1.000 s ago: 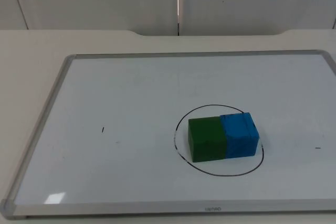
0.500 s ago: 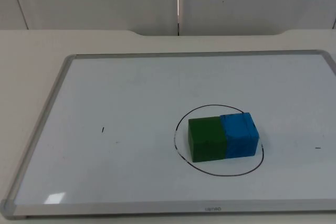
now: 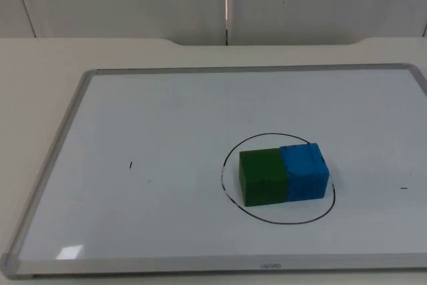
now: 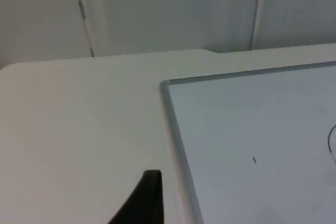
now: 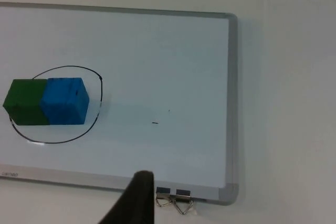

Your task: Push the two cubes into the marked area.

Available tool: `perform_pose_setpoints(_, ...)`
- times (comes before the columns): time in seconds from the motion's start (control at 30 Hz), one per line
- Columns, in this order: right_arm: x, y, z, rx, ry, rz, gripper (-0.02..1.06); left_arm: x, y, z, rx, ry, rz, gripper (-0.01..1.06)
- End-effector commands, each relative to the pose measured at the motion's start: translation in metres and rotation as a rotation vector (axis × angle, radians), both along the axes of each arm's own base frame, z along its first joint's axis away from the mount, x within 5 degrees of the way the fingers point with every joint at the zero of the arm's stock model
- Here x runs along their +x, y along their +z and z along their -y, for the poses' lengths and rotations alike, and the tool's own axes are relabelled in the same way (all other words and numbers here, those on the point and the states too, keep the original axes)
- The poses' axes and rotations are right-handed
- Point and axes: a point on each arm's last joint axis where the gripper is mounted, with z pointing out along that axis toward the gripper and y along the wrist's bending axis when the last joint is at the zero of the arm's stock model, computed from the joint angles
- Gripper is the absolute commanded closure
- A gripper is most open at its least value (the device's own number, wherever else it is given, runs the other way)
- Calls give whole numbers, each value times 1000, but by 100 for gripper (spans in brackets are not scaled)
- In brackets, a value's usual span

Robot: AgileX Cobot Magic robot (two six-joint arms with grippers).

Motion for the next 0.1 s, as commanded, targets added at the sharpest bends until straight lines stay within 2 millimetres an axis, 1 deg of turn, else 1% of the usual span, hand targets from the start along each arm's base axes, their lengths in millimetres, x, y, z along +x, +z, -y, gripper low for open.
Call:
perform_pose_setpoints(0.0, 0, 0, 0, 3, -7, 6, -1, 0, -1, 0, -6, 36, 3, 0)
perform_pose_setpoints(0.07, 0, 0, 0, 3, -7, 6, -1, 0, -1, 0, -6, 70, 3, 0)
